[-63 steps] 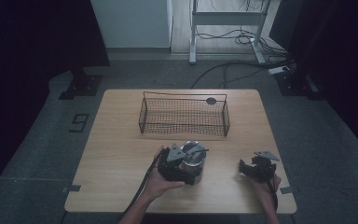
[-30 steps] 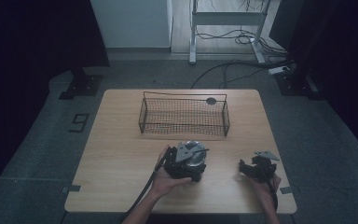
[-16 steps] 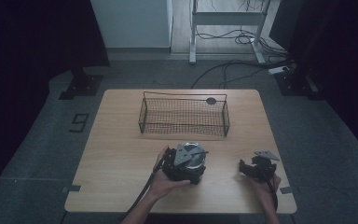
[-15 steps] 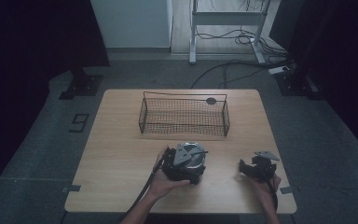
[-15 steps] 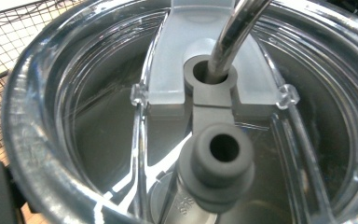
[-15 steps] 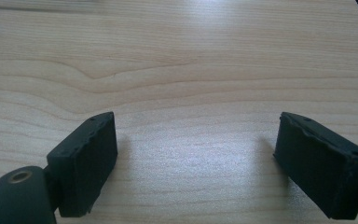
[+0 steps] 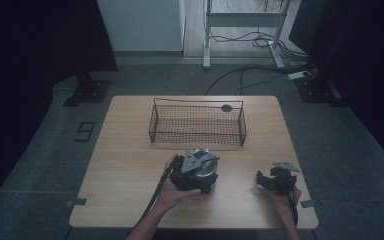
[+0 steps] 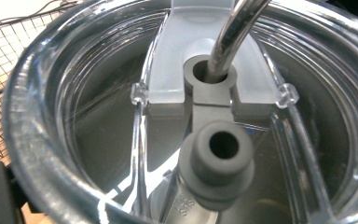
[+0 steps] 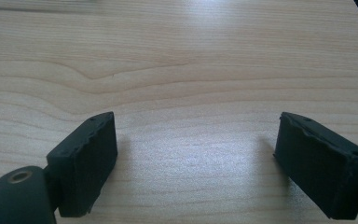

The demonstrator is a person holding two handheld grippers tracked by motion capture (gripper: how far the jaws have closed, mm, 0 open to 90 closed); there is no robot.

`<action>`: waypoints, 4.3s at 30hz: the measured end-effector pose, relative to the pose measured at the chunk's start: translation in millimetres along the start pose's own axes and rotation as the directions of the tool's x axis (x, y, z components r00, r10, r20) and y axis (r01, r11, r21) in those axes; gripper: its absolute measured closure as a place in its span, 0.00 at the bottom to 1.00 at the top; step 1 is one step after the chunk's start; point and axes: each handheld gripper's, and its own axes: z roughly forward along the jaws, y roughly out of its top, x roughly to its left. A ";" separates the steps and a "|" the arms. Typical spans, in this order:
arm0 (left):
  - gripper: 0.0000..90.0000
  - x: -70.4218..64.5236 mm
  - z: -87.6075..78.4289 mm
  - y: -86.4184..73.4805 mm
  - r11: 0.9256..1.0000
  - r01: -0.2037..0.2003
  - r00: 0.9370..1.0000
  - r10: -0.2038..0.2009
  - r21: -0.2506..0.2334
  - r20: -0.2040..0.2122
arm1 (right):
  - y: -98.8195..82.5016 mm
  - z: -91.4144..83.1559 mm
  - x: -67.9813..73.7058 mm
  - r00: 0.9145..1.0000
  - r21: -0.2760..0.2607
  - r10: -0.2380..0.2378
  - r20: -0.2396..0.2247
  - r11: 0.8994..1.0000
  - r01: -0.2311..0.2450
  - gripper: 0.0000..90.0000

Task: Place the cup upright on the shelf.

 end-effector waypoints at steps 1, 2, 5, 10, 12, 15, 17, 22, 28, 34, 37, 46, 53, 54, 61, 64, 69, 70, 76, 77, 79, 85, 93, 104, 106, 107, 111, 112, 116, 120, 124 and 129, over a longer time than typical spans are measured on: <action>0.04 0.1 -0.5 0.7 1.000 0.000 1.000 0.000 -0.002 0.001 | 0.0 0.0 0.0 1.000 0.000 0.000 0.000 1.000 0.000 0.14; 0.04 0.2 -0.9 1.3 1.000 -0.001 1.000 0.001 -0.003 0.001 | 0.0 0.0 0.0 1.000 0.000 0.000 0.000 1.000 0.000 0.14; 0.04 0.5 -1.8 2.9 1.000 -0.005 1.000 0.005 -0.002 0.001 | 0.0 0.0 0.0 1.000 0.000 0.000 0.000 1.000 0.000 0.14; 0.04 1.4 -2.9 5.6 1.000 -0.010 1.000 0.010 -0.004 0.001 | 0.0 0.0 0.0 1.000 0.000 0.000 0.000 1.000 0.000 0.14; 0.04 2.0 -3.9 7.1 1.000 -0.011 1.000 0.011 -0.008 -0.002 | 0.0 0.0 0.0 1.000 0.000 0.000 0.000 1.000 0.000 0.14; 0.04 4.0 -5.4 9.4 1.000 -0.007 1.000 0.007 -0.013 -0.004 | 0.0 0.0 0.0 1.000 0.000 0.000 0.000 1.000 0.000 0.14; 0.04 6.2 -5.6 11.6 1.000 -0.004 1.000 0.004 -0.013 -0.001 | 0.0 0.0 0.0 1.000 0.000 0.000 0.000 1.000 0.000 0.14; 0.04 11.1 -3.4 21.5 1.000 -0.008 1.000 0.007 -0.016 -0.012 | 0.0 0.0 0.0 1.000 0.000 0.000 0.000 1.000 0.000 0.14; 0.04 13.8 -4.3 31.4 1.000 -0.012 1.000 0.011 -0.025 -0.016 | 0.0 0.0 0.1 1.000 0.000 0.001 0.000 1.000 -0.001 0.14; 0.04 17.2 -4.2 37.1 0.999 -0.003 1.000 0.003 -0.033 -0.026 | 0.1 0.0 0.0 1.000 0.001 0.000 0.000 1.000 0.000 0.14; 0.04 18.6 -3.8 39.1 0.999 -0.006 1.000 0.004 -0.037 -0.030 | 0.1 0.0 -0.1 1.000 0.001 -0.001 0.000 1.000 0.001 0.14; 0.04 24.8 -4.0 45.0 0.999 0.005 0.999 -0.006 -0.044 -0.035 | 0.1 0.1 0.0 1.000 0.000 0.001 0.000 1.000 -0.001 0.14; 0.04 35.3 -1.8 45.9 0.999 0.022 0.998 -0.025 -0.044 -0.057 | 0.1 0.0 0.0 1.000 0.001 0.000 0.000 1.000 0.000 0.14; 0.04 36.7 -1.7 46.2 0.999 0.026 0.998 -0.028 -0.045 -0.058 | 0.2 -0.1 0.0 1.000 0.001 0.000 0.000 1.000 0.000 0.14; 0.04 44.7 -0.3 49.7 0.998 0.045 0.997 -0.048 -0.044 -0.061 | 0.1 0.0 0.0 1.000 0.001 0.000 0.000 1.000 0.000 0.14; 0.04 46.9 -0.2 53.7 0.997 0.049 0.997 -0.053 -0.052 -0.060 | 0.1 0.0 0.0 1.000 0.001 0.000 0.000 1.000 0.000 0.14; 0.04 48.4 -0.3 58.0 0.997 0.051 0.997 -0.054 -0.058 -0.053 | 0.1 0.0 0.0 1.000 0.001 0.000 0.000 1.000 0.000 0.14; 0.04 48.8 -0.1 58.7 0.997 0.054 0.997 -0.057 -0.059 -0.053 | 0.1 0.0 0.0 1.000 0.001 0.000 0.000 1.000 0.000 0.14; 0.04 57.3 -0.6 60.3 0.995 0.074 0.995 -0.078 -0.062 -0.059 | 0.1 -0.1 -0.3 1.000 0.001 0.002 0.004 1.000 -0.002 0.14; 0.04 57.3 -0.6 60.3 0.995 0.074 0.995 -0.078 -0.062 -0.059 | 0.1 -0.1 -0.3 1.000 0.001 0.002 0.004 1.000 -0.002 0.14; 0.04 59.3 -1.1 61.6 0.995 0.074 0.995 -0.078 -0.065 -0.064 | 0.1 0.0 -0.2 1.000 0.001 0.003 0.005 1.000 -0.003 0.14; 0.04 66.0 -0.5 66.6 0.994 0.080 0.994 -0.086 -0.078 -0.072 | 0.3 0.1 -0.3 1.000 0.002 0.005 0.007 1.000 -0.005 0.14; 0.04 74.0 6.1 67.9 0.992 0.100 0.992 -0.106 -0.081 -0.074 | 0.6 0.4 -0.3 1.000 0.001 0.005 0.009 1.000 -0.005 0.14; 0.04 81.8 13.3 80.8 0.990 0.110 0.990 -0.116 -0.085 -0.077 | 0.7 0.8 -0.1 1.000 -0.001 0.007 0.015 1.000 -0.007 0.14; 0.04 83.0 15.1 85.3 0.990 0.112 0.990 -0.118 -0.082 -0.074 | 0.8 1.0 -0.2 1.000 -0.002 0.007 0.016 1.000 -0.007 0.14; 0.04 83.0 15.1 85.3 0.990 0.112 0.990 -0.118 -0.082 -0.074 | 0.8 1.0 -0.2 1.000 -0.002 0.007 0.016 1.000 -0.007 0.14; 0.04 86.9 16.7 90.2 0.989 0.119 0.990 -0.125 -0.083 -0.071 | 0.9 1.0 -0.2 1.000 -0.002 0.007 0.016 1.000 -0.007 0.14; 0.04 88.8 16.5 91.1 0.988 0.124 0.989 -0.130 -0.087 -0.072 | 0.9 1.0 -0.2 1.000 -0.002 0.007 0.016 1.000 -0.007 0.14; 0.04 94.7 14.4 94.6 0.986 0.137 0.986 -0.144 -0.093 -0.078 | 0.9 1.1 -0.2 1.000 -0.002 0.008 0.017 1.000 -0.008 0.14; 0.04 100.4 11.3 98.8 0.986 0.136 0.985 -0.145 -0.100 -0.089 | 0.9 1.1 -0.2 1.000 -0.002 0.008 0.017 1.000 -0.008 0.14; 0.04 104.4 11.5 106.9 0.988 0.115 0.985 -0.127 -0.099 -0.118 | 0.9 1.3 -0.2 1.000 -0.003 0.009 0.018 1.000 -0.009 0.14; 0.04 108.6 11.1 114.2 0.987 0.117 0.986 -0.129 -0.112 -0.107 | 0.9 1.3 -0.2 1.000 -0.003 0.009 0.018 1.000 -0.009 0.14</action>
